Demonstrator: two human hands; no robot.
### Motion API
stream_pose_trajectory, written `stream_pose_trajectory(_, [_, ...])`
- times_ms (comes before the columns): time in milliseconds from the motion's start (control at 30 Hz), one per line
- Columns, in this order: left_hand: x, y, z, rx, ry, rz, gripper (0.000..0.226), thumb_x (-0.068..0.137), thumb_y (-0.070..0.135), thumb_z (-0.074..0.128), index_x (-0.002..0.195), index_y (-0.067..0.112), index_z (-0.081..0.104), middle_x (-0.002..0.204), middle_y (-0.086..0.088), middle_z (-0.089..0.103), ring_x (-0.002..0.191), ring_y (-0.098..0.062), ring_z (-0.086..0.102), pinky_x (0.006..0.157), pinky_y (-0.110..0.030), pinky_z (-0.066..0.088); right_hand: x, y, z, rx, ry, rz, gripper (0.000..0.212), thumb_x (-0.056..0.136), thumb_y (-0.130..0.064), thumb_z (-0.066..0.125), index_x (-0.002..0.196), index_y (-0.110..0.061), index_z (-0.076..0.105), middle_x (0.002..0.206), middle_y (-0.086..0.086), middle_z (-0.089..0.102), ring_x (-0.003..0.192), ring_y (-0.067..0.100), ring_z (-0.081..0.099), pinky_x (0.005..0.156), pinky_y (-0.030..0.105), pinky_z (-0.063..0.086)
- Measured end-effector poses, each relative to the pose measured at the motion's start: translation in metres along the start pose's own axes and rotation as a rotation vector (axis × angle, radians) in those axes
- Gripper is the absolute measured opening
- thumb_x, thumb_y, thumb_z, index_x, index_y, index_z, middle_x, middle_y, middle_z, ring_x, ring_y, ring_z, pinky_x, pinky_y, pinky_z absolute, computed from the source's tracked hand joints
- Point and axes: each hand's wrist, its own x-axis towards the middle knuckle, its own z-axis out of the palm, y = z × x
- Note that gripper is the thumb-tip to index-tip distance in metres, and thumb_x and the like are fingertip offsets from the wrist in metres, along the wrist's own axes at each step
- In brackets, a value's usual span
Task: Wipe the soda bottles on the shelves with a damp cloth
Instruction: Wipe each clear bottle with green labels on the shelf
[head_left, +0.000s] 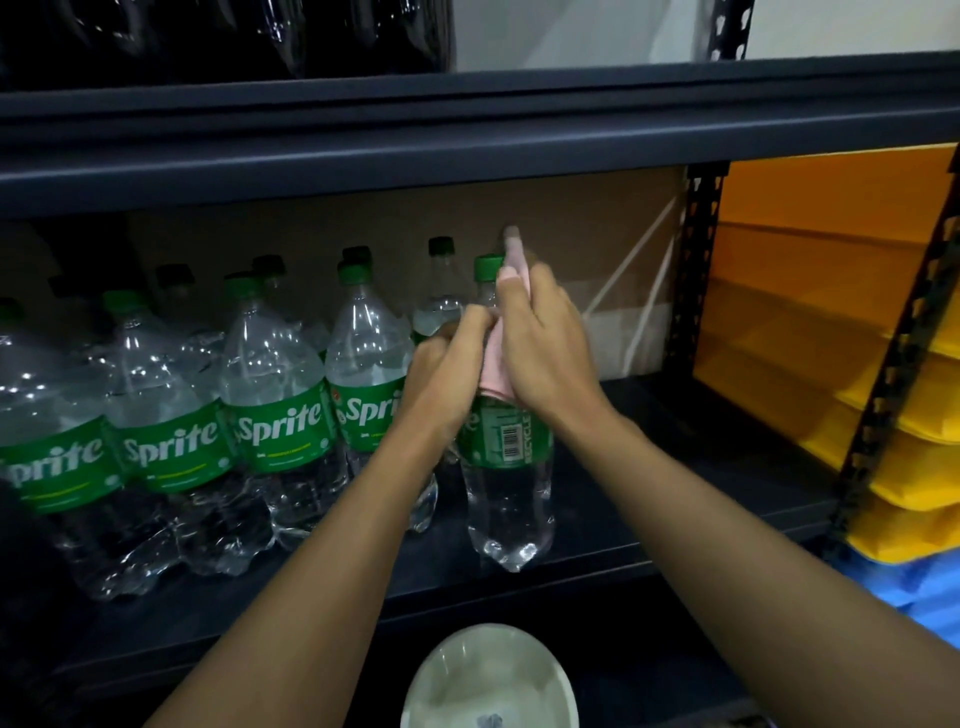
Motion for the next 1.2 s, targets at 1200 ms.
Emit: stream_pose_trajectory(1200, [-0.004, -0.012, 0.01, -0.157, 0.028, -0.044, 0.058, 0.095, 0.068, 0.059, 0.114, 0.017, 0.078, 0.091, 0.003, 0.082, 0.082, -0.007, 0.078, 0.068, -0.018, 0.059, -0.031, 0.037, 0.022, -0.056, 0.189, -0.106, 0.049, 0.107, -0.047, 0.029, 0.151, -0.033, 0.044, 0.123, -0.008, 0.06, 0.111, 0.009, 0.059, 0.09, 0.031, 0.052])
